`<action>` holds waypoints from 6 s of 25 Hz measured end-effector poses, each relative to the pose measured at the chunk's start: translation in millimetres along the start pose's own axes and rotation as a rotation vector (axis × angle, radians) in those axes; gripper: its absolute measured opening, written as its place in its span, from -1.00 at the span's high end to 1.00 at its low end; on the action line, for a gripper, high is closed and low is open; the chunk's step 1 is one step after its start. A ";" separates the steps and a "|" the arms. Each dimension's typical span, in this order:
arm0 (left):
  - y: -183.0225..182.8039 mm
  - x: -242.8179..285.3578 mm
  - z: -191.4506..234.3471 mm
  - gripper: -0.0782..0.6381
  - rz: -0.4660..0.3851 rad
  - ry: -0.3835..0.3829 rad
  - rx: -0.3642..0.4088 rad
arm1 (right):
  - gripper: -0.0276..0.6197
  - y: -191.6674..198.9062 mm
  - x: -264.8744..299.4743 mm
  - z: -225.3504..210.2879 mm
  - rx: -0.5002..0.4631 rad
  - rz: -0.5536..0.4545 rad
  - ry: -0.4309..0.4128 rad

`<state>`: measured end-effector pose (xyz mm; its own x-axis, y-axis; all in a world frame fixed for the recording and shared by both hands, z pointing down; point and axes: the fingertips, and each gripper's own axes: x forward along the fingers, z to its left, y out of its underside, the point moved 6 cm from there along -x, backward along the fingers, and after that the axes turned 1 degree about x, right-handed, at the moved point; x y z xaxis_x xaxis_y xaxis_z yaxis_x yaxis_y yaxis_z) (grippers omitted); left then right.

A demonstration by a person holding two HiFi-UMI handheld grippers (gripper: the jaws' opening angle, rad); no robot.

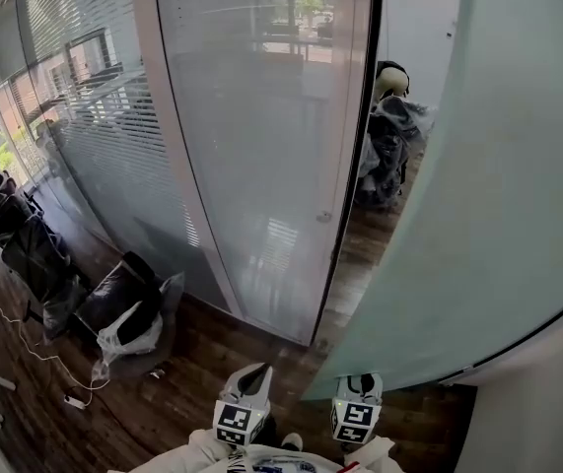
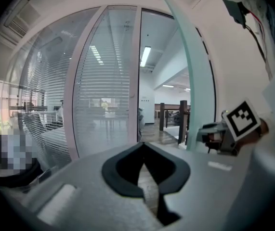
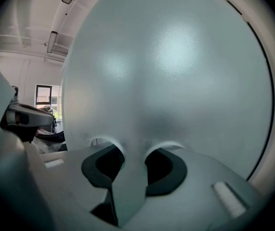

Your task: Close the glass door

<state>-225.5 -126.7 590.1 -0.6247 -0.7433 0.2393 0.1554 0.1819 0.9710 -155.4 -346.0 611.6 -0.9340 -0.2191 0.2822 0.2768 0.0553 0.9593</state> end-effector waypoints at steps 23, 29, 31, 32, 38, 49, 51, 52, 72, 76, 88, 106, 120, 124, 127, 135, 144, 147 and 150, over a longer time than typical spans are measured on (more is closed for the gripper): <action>-27.1 135.4 82.3 0.77 -0.042 0.224 -0.015 | 0.54 -9.7 80.6 -10.2 0.057 0.020 0.134; -35.5 151.2 94.6 0.77 -0.032 0.303 -0.016 | 0.54 -24.9 94.2 -17.4 0.071 0.024 0.170; -41.5 154.3 101.5 0.77 -0.043 0.316 -0.016 | 0.54 -30.1 99.6 -20.6 0.072 0.019 0.160; -41.9 156.1 105.9 0.77 -0.045 0.319 -0.016 | 0.54 -32.0 103.2 -22.2 0.072 0.018 0.158; -35.4 162.4 129.0 0.77 -0.029 0.323 -0.012 | 0.54 -32.9 120.0 -24.3 0.079 0.020 0.183; -49.7 187.8 129.0 0.77 -0.017 0.346 -0.007 | 0.54 -48.7 150.8 -33.2 0.083 0.001 0.205; -49.5 192.0 129.8 0.77 -0.013 0.343 -0.006 | 0.54 -48.3 154.6 -34.5 0.084 -0.004 0.202; -48.6 194.4 130.4 0.77 -0.008 0.342 -0.007 | 0.54 -47.2 156.4 -35.3 0.084 -0.007 0.202; -65.5 245.9 122.7 0.77 -0.009 0.279 0.006 | 0.54 -57.3 204.5 -50.4 0.101 -0.029 0.214; -69.4 253.3 119.5 0.77 -0.006 0.270 0.007 | 0.54 -59.9 213.3 -54.1 0.100 -0.025 0.204; -76.9 269.7 114.7 0.77 -0.016 0.249 0.010 | 0.54 -64.6 231.1 -64.1 0.093 -0.040 0.202; -79.3 275.1 110.8 0.77 -0.008 0.220 0.002 | 0.54 -71.5 243.2 -68.6 0.081 -0.047 0.213; -74.2 276.9 115.2 0.77 0.002 0.188 -0.015 | 0.54 -76.1 263.2 -77.3 0.079 -0.051 0.235; -75.5 277.4 115.6 0.77 0.002 0.182 -0.015 | 0.54 -77.7 270.4 -80.5 0.079 -0.049 0.242; -77.3 276.6 115.9 0.77 0.001 0.175 -0.012 | 0.54 -78.6 274.8 -82.5 0.081 -0.047 0.246; -74.1 274.8 121.0 0.77 0.012 0.151 -0.011 | 0.54 -84.5 280.5 -84.4 0.085 -0.050 0.256; -75.1 277.0 116.9 0.77 0.015 0.159 -0.004 | 0.54 -79.8 281.0 -83.4 0.079 -0.050 0.254; -71.7 275.9 116.1 0.77 0.021 0.158 -0.002 | 0.54 -84.1 279.2 -80.8 0.082 -0.060 0.255; -69.9 276.1 117.0 0.77 0.031 0.145 -0.003 | 0.54 -86.5 278.3 -80.5 0.078 -0.065 0.253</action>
<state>-498.3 -269.3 588.6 -0.5022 -0.8228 0.2660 0.1753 0.2043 0.9631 -421.1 -490.2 606.4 -0.8605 -0.4601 0.2185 0.1910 0.1063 0.9758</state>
